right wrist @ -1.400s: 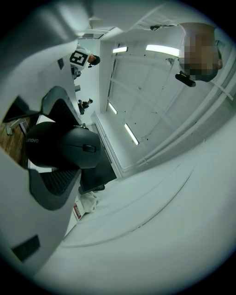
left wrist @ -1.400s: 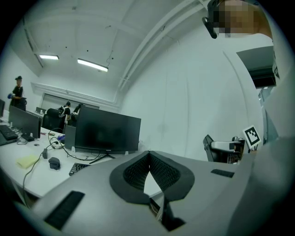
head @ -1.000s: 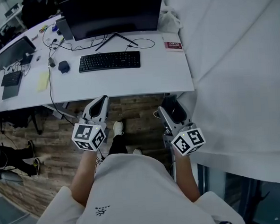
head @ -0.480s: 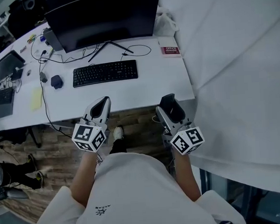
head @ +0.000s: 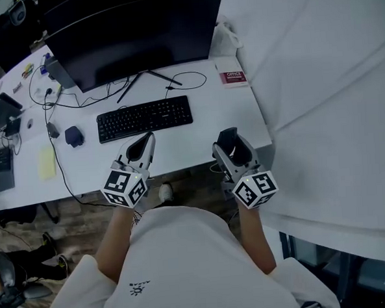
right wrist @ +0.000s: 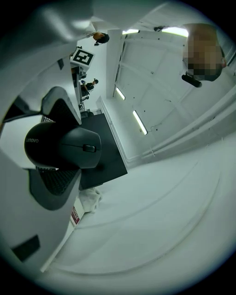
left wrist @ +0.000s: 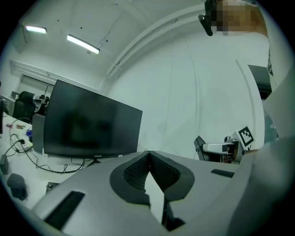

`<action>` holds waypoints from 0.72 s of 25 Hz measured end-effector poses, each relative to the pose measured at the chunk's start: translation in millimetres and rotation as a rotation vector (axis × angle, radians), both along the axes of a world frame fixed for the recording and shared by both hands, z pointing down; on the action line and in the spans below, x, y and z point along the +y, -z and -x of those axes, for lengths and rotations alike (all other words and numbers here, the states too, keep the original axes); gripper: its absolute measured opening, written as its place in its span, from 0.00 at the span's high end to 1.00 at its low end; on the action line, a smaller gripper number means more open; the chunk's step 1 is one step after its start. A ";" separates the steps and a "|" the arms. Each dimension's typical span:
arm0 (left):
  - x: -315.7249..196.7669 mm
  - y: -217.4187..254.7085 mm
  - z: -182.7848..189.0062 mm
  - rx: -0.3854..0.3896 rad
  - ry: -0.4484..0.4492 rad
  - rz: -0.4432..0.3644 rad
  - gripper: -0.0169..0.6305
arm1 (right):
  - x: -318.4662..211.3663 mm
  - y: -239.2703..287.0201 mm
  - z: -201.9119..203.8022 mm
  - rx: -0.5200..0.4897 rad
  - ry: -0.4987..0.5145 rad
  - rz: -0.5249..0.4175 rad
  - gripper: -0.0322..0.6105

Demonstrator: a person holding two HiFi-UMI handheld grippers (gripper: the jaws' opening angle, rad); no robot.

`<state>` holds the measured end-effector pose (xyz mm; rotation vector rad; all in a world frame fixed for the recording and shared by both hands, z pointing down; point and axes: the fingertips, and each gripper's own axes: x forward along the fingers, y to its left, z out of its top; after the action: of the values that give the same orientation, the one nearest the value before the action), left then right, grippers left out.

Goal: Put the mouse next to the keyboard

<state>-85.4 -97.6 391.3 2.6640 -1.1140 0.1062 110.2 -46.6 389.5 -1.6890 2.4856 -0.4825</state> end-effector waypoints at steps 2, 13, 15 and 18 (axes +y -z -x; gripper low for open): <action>-14.8 -3.8 6.1 -0.001 -0.010 0.003 0.96 | -14.0 -4.3 6.8 0.007 -0.009 0.009 0.49; -64.6 -20.7 29.8 -0.016 -0.074 0.004 0.96 | -70.3 -22.7 26.8 0.020 -0.054 0.049 0.49; -66.8 -22.6 28.2 -0.005 -0.081 0.014 0.96 | -75.6 -25.6 25.4 0.021 -0.054 0.058 0.49; -70.2 -27.5 22.3 0.008 -0.086 0.030 0.95 | -84.3 -31.2 19.3 0.021 -0.053 0.069 0.49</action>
<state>-107.7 -167.7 418.9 2.6832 -0.9871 0.1272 90.9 -130.9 420.7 -1.7896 2.4588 -0.5542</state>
